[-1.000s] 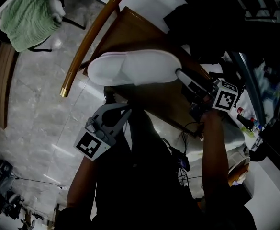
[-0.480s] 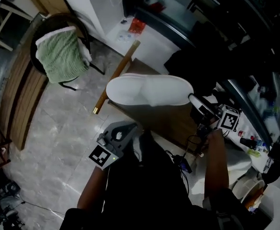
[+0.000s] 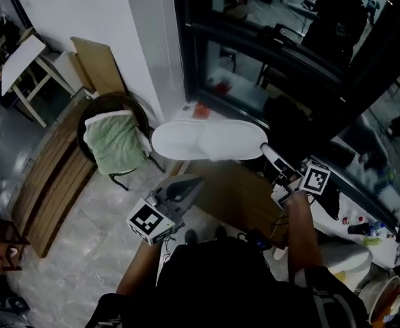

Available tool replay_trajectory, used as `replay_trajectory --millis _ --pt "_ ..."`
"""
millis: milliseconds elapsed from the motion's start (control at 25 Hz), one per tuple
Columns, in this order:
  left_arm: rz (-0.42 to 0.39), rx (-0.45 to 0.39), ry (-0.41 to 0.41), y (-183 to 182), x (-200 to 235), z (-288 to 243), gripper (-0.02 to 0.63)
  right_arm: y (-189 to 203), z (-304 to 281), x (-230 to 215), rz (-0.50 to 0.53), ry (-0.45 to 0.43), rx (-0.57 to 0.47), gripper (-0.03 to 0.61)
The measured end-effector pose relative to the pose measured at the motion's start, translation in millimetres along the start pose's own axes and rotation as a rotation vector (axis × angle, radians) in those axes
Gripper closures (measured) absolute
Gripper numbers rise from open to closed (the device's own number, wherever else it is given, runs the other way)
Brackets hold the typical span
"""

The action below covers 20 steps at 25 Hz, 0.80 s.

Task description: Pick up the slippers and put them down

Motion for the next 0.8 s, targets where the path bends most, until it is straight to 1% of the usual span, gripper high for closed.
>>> replay_trajectory --millis 160,320,520,680,800 --pt "-0.06 -0.015 0.008 -47 -9 1 0.6 -14 -13 32 0.037 -0.049 -0.055 0.537" --pt "-0.114 -0.02 0.028 -75 -21 -2 0.6 -20 -16 53 0.056 -0.081 -0.095 0.537" --pt "-0.142 -0.039 0.046 -90 -22 -7 0.6 -25 -15 61 0.09 -0.085 -0.115 0.537" --pt "-0.152 -0.047 0.057 -92 -20 -7 0.6 -23 -11 55 0.065 -0.067 -0.123 0.537" --pt "-0.145 -0.051 0.064 -91 -16 -7 0.6 -23 -10 53 0.07 -0.06 -0.121 0.537"
Point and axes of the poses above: the fingertips, and each gripper's own axes: z backward along the fingers, x to its left, y out of its underside, the point moved 3 cm from there along z, backward along the fingers, and after that the axes turned 15 degrees about y, right-handed, at the moved point
